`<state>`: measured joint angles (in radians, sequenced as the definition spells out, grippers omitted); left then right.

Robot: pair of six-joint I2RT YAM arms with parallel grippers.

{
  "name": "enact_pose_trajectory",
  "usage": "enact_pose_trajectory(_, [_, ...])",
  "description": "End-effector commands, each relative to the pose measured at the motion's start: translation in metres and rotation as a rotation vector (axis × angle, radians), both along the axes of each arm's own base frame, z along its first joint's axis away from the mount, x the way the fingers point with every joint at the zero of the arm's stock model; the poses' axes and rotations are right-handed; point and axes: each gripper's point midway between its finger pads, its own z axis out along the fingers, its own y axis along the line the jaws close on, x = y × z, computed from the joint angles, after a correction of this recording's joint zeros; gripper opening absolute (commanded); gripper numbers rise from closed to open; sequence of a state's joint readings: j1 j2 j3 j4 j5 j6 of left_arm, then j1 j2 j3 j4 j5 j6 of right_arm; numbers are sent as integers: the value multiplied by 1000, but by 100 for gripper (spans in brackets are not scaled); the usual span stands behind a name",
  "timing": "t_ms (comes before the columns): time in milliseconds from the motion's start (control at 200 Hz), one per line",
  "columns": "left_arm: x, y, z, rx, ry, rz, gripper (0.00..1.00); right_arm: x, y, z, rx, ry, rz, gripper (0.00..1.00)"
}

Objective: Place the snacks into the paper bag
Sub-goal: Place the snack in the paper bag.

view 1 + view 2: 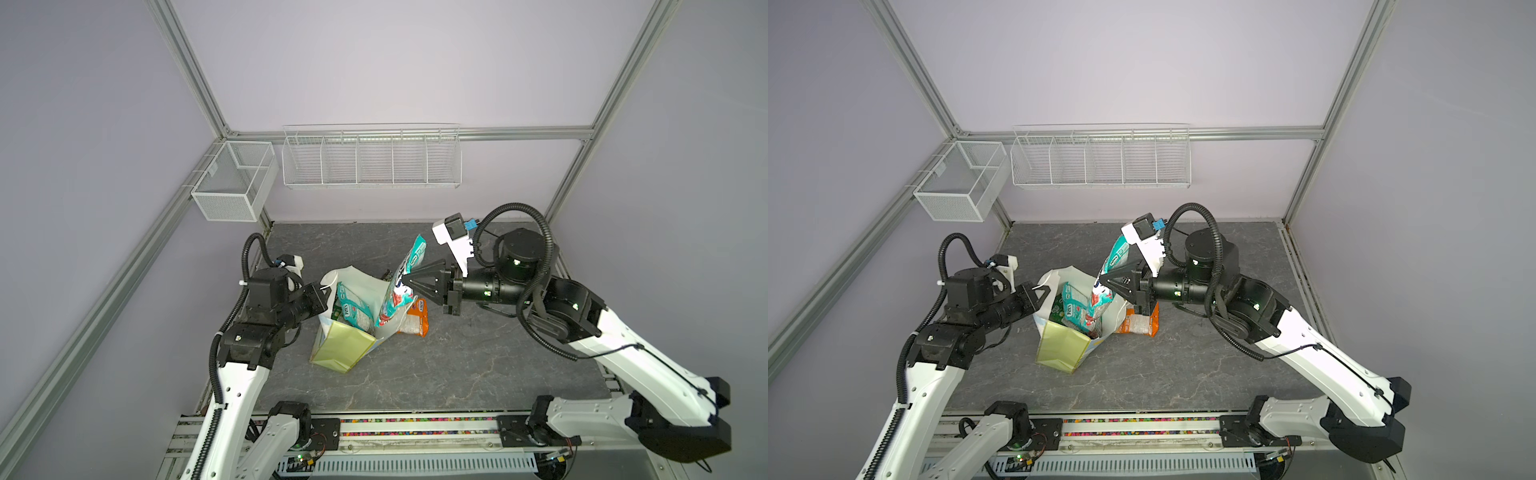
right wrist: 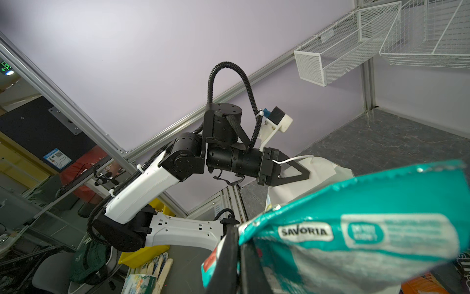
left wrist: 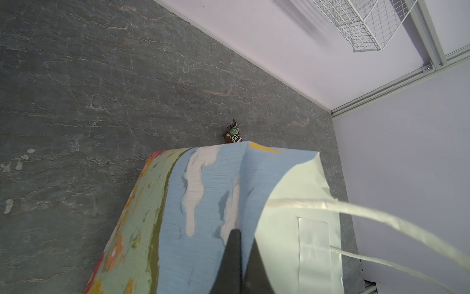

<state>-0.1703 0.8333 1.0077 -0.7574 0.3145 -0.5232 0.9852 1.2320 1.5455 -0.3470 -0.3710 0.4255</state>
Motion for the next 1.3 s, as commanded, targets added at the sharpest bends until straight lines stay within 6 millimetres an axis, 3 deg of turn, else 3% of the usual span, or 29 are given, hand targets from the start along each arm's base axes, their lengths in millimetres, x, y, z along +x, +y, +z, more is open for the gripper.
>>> enact_pose_trajectory(0, [-1, -2, 14, -27, -50, -4, 0, -6, 8, 24, 76, -75, 41, 7])
enact_pose_trajectory(605, [-2, -3, 14, -31, -49, -13, 0, -20, 53, -11, -5, -36, 305, 7])
enact_pose_trajectory(1065, [-4, -2, 15, -30, -49, -11, 0, 9, 61, -23, 19, 85, 496, 11])
enact_pose_trajectory(1295, [-4, -3, 15, -31, -51, -13, 0, 28, 63, -40, -7, 127, 522, 11])
